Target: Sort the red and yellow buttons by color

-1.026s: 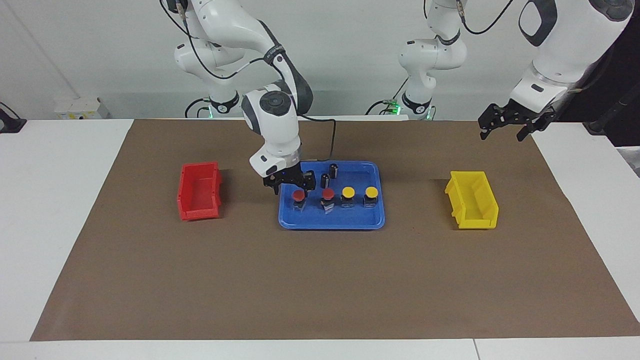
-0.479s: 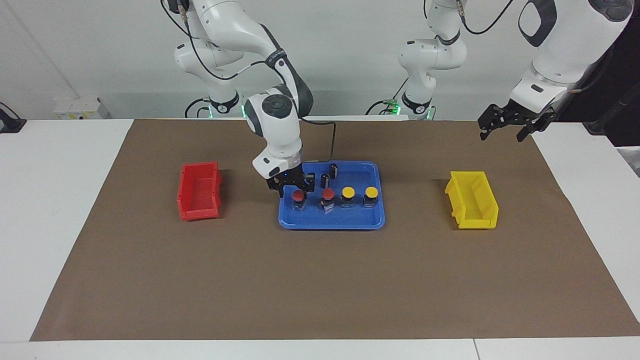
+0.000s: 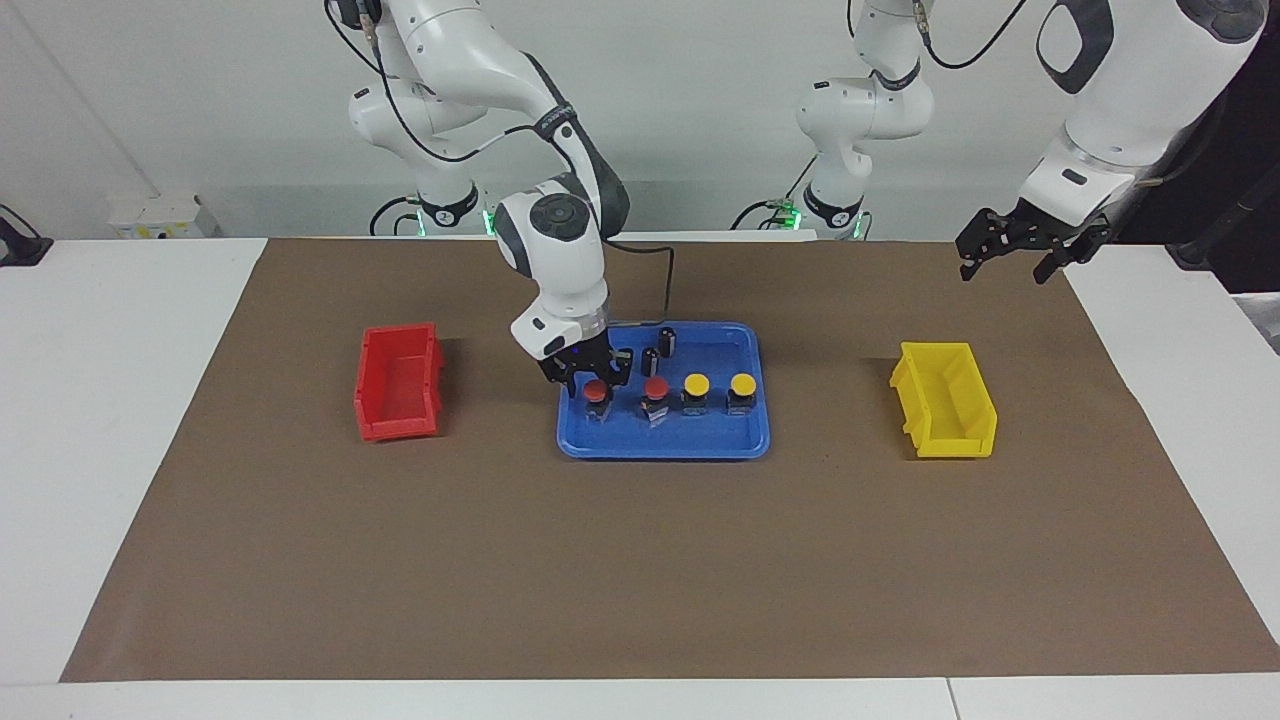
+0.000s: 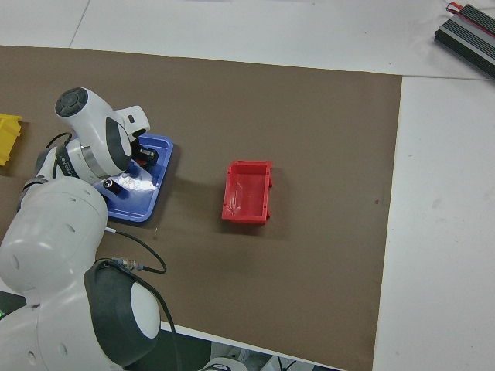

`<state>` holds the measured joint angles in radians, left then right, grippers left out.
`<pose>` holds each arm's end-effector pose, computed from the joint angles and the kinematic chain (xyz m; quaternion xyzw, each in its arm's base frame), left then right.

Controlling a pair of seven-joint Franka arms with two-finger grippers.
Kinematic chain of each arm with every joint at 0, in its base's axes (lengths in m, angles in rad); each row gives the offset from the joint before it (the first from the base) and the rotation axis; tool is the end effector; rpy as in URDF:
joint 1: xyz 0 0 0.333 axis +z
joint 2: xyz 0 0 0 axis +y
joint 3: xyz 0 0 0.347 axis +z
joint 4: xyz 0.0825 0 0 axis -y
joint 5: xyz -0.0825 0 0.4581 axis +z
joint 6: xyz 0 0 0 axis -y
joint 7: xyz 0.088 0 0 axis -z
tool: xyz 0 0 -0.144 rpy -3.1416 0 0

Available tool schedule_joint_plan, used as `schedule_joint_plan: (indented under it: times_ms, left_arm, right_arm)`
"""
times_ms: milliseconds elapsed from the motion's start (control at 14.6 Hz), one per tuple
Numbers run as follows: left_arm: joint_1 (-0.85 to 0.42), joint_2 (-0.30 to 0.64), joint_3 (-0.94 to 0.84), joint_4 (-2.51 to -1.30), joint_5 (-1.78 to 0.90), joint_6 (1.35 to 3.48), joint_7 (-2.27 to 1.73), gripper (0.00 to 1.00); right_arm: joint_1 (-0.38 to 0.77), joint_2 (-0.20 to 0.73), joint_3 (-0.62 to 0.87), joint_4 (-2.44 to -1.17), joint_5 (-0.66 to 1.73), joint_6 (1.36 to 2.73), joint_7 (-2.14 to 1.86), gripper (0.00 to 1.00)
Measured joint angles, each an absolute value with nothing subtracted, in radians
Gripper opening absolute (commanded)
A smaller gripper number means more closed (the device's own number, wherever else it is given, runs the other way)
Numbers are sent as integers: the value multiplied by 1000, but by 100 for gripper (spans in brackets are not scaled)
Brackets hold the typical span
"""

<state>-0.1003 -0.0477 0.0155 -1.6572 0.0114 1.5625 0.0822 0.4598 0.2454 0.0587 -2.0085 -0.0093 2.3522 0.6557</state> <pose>0.6059 -0.0497 0.6003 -0.9962 0.0835 0.0235 0.0054 0.5854 0.3329 0.2900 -0.9966 0.0666 -0.0391 0.0303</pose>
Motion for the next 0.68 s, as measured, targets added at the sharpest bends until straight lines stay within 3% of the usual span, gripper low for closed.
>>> schedule_joint_plan:
  times_ms: [205, 342, 479, 684]
  left_arm:
    - [-100, -48, 15, -1658, 11, 1576, 82, 100]
    - [-104, -48, 14, -1664, 11, 1601, 81, 100]
    - [-164, -55, 13, -1726, 10, 1693, 16, 100]
    - [-307, -51, 5, -1883, 3, 1891, -144, 96]
  right_arm:
    - [446, 239, 52, -1927, -11, 2221, 618, 18]
    - [384, 183, 46, -1867, -11, 2087, 501, 18]
    - [253, 61, 42, -1878, -10, 1947, 310, 18]
    - [56, -121, 37, -2019, -7, 1887, 22, 18]
